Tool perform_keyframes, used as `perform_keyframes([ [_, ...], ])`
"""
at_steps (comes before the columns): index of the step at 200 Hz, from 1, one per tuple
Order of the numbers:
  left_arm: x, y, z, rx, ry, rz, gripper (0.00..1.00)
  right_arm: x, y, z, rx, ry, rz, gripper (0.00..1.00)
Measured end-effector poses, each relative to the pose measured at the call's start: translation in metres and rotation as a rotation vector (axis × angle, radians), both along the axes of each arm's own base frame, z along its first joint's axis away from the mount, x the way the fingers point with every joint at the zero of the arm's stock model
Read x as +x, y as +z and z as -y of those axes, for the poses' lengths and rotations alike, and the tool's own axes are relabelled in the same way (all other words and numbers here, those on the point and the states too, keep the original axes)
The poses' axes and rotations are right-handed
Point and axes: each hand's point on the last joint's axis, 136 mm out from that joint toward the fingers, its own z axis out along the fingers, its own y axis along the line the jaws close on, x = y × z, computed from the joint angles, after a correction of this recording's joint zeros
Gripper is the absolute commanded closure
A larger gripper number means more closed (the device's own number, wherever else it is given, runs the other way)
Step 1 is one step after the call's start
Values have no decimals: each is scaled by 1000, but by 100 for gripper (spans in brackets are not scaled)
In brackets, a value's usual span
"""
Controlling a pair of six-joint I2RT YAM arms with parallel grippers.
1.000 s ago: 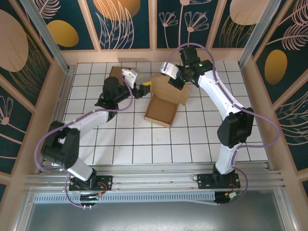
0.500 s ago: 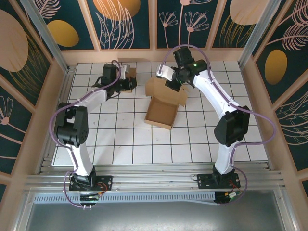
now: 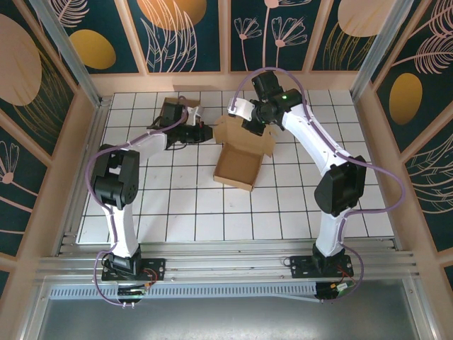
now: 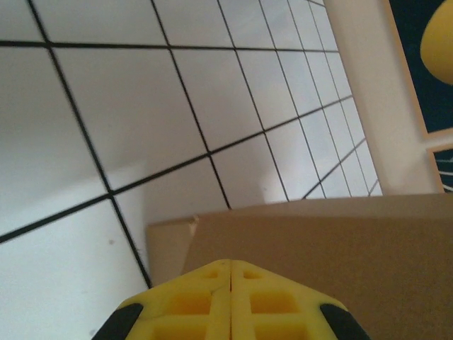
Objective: Fold the paper box
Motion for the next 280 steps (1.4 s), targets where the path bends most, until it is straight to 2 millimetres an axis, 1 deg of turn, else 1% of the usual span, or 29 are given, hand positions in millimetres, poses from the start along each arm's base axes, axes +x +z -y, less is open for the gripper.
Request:
perform_keyframes([
  [29, -12, 3, 19, -33, -46, -4, 96, 2, 0, 0, -4, -4, 6, 99],
  [55, -23, -4, 28, -46, -70, -23, 96, 1, -2, -1, -11, -3, 6, 99],
  [82, -32, -20, 25, -35, -65, -60, 96, -2, -6, -4, -20, 3, 14, 99],
  [94, -36, -28, 22, -25, -60, -79, 96, -6, -13, -5, -28, 5, 19, 99],
  [103, -40, -33, 21, -20, -59, -91, 94, -11, -20, -7, -31, 13, 19, 98],
  [131, -41, -35, 18, -7, -50, -81, 89, -33, -30, -13, -44, 44, 35, 98],
  [145, -44, -35, 15, 11, -39, -66, 84, -38, -33, -15, -47, 51, 35, 98],
  [165, -48, -28, 7, 42, -25, -7, 82, -36, -34, -14, -50, 45, 44, 98],
  [186, -56, -9, -3, 78, -26, 124, 77, -33, -31, -13, -51, 42, 55, 98],
  [194, -61, 2, -6, 92, -41, 194, 72, -33, -30, -13, -52, 43, 60, 98],
  [209, -69, 19, -10, 104, -71, 318, 59, -30, -24, -14, -49, 41, 74, 98],
  [222, -76, 28, -11, 108, -102, 412, 56, -28, -18, -15, -44, 44, 86, 98],
  [231, -80, 29, -11, 110, -126, 457, 54, -27, -14, -16, -41, 47, 96, 98],
  [247, -82, 25, -11, 123, -155, 504, 53, -25, -10, -18, -39, 53, 106, 99],
  [280, -73, 17, -6, 130, -168, 541, 52, -24, -10, -19, -40, 57, 102, 99],
])
